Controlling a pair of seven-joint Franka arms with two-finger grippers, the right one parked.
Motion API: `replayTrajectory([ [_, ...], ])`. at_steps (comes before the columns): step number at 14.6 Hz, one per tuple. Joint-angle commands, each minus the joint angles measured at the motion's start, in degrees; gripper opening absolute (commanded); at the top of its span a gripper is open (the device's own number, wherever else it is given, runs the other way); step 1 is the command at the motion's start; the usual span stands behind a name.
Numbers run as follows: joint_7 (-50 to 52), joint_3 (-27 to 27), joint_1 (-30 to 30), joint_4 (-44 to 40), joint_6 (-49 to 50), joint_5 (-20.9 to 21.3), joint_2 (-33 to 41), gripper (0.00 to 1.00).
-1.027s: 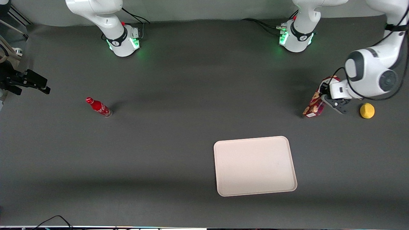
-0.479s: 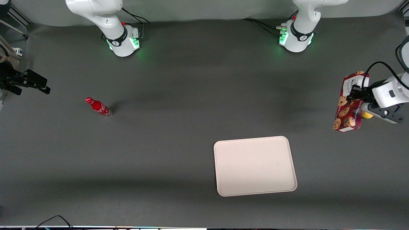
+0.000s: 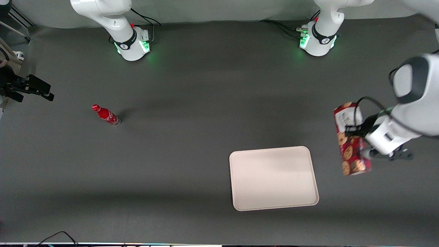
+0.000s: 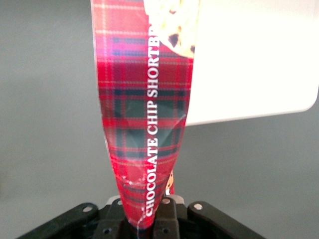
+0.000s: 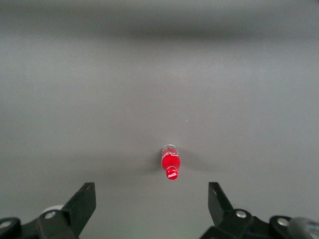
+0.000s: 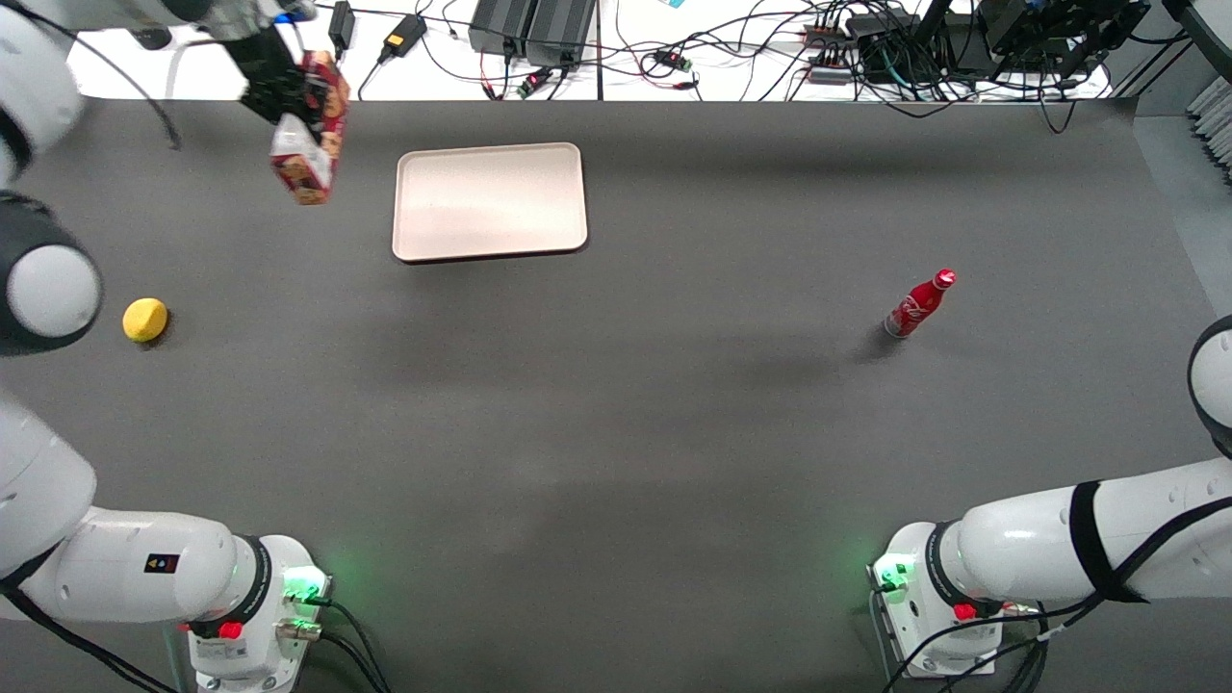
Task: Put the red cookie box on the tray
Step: 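Carry the box to the white tray and lower it onto the tray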
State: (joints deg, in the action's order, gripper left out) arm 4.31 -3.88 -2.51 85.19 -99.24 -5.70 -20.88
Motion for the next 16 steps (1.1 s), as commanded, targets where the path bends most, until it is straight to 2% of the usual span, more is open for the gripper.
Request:
replayTrajectory([
  [1,5.44,-2.89,-0.74,-8.47,-10.4,0.34,-15.3,0.0],
  [5,6.32,-3.94,-1.01,-7.85,-23.61,6.13,-24.01,0.0],
  [7,6.24,-3.95,-1.18,-6.71,-27.4,6.67,-25.52,0.0],
  [8,6.32,-3.95,-1.27,-5.66,-28.81,6.67,-25.79,0.62],
  [9,6.32,-3.95,-1.27,-4.96,-29.78,6.49,-25.7,1.0],
  [12,6.67,-3.95,-0.92,-5.39,-27.25,5.61,-24.56,1.0],
  [16,5.89,-3.24,-0.31,-11.26,-8.48,5.96,-19.91,1.0],
])
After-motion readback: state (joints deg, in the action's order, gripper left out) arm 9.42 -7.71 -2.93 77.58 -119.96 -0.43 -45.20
